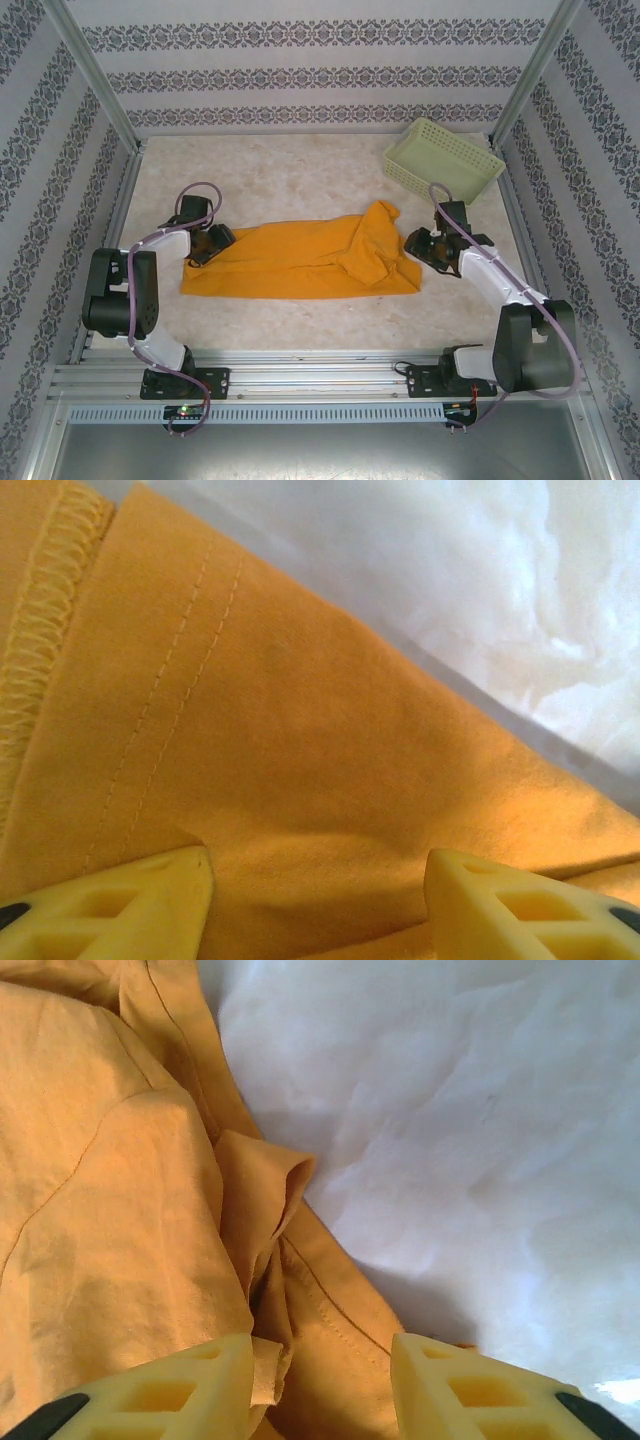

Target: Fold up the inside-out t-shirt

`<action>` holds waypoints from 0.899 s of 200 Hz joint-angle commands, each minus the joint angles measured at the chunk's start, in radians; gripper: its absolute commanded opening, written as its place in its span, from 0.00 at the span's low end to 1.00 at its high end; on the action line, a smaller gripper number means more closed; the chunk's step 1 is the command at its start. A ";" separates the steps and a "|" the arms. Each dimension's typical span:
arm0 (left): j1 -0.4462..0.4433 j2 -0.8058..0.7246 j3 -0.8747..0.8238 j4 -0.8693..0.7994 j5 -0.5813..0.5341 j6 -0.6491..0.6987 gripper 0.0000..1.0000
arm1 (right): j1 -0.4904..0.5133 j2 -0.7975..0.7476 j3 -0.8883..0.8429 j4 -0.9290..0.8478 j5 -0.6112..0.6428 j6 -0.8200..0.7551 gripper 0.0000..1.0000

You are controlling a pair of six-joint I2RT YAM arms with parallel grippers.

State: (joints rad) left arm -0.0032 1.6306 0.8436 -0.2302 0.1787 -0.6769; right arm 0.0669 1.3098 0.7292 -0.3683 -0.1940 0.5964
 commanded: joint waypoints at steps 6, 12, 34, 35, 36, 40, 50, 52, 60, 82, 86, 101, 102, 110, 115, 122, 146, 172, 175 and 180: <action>0.016 0.027 -0.031 -0.013 -0.031 0.009 0.59 | -0.009 0.024 -0.048 0.073 -0.121 -0.012 0.37; 0.016 0.022 -0.032 -0.015 -0.034 0.009 0.59 | -0.005 0.030 -0.054 0.085 -0.130 -0.012 0.37; 0.016 0.004 -0.037 -0.024 -0.051 0.015 0.60 | 0.021 0.037 -0.066 0.106 -0.137 -0.019 0.37; 0.016 0.003 -0.037 -0.025 -0.052 0.014 0.60 | 0.023 0.037 -0.066 0.107 -0.137 -0.019 0.37; 0.016 0.002 -0.037 -0.026 -0.052 0.015 0.60 | 0.025 0.037 -0.066 0.107 -0.137 -0.018 0.37; 0.016 0.000 -0.036 -0.027 -0.054 0.016 0.60 | 0.031 0.037 -0.067 0.109 -0.135 -0.017 0.37; 0.016 -0.003 -0.035 -0.032 -0.057 0.017 0.60 | 0.045 0.039 -0.067 0.118 -0.135 -0.011 0.37; 0.016 -0.004 -0.034 -0.032 -0.057 0.017 0.60 | 0.047 0.041 -0.068 0.119 -0.136 -0.009 0.37; 0.016 -0.005 -0.035 -0.033 -0.059 0.016 0.60 | 0.056 0.050 -0.064 0.122 -0.135 -0.006 0.37; 0.016 -0.002 -0.035 -0.027 -0.056 0.017 0.60 | 0.072 0.093 -0.044 0.130 -0.127 -0.003 0.34; 0.016 -0.002 -0.035 -0.028 -0.054 0.017 0.60 | 0.075 0.101 -0.040 0.134 -0.128 -0.004 0.33; 0.016 0.000 -0.036 -0.028 -0.054 0.018 0.60 | 0.085 0.123 -0.022 0.134 -0.126 -0.002 0.29; 0.016 0.000 -0.035 -0.029 -0.054 0.019 0.60 | 0.086 0.125 -0.021 0.134 -0.126 -0.001 0.28; 0.016 0.000 -0.037 -0.028 -0.054 0.018 0.60 | 0.091 0.130 -0.014 0.134 -0.123 -0.001 0.26; 0.016 -0.001 -0.036 -0.028 -0.054 0.017 0.60 | 0.094 0.132 -0.011 0.132 -0.119 -0.001 0.24; 0.016 -0.001 -0.037 -0.028 -0.054 0.017 0.60 | 0.098 0.131 -0.007 0.127 -0.109 0.002 0.22; 0.016 -0.002 -0.038 -0.028 -0.058 0.017 0.60 | 0.116 0.101 0.004 0.080 -0.051 0.002 0.12; 0.016 -0.003 -0.039 -0.032 -0.068 0.013 0.60 | 0.141 0.020 0.003 0.003 0.036 0.012 0.04; 0.015 -0.003 -0.041 -0.031 -0.070 0.013 0.60 | 0.146 0.007 0.002 -0.007 0.049 0.015 0.03; 0.016 -0.003 -0.042 -0.033 -0.072 0.012 0.60 | 0.153 -0.014 0.001 -0.021 0.067 0.016 0.04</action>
State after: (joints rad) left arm -0.0021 1.6249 0.8341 -0.2226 0.1585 -0.6769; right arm 0.1947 1.3853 0.7078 -0.2993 -0.2359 0.6033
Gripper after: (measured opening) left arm 0.602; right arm 0.045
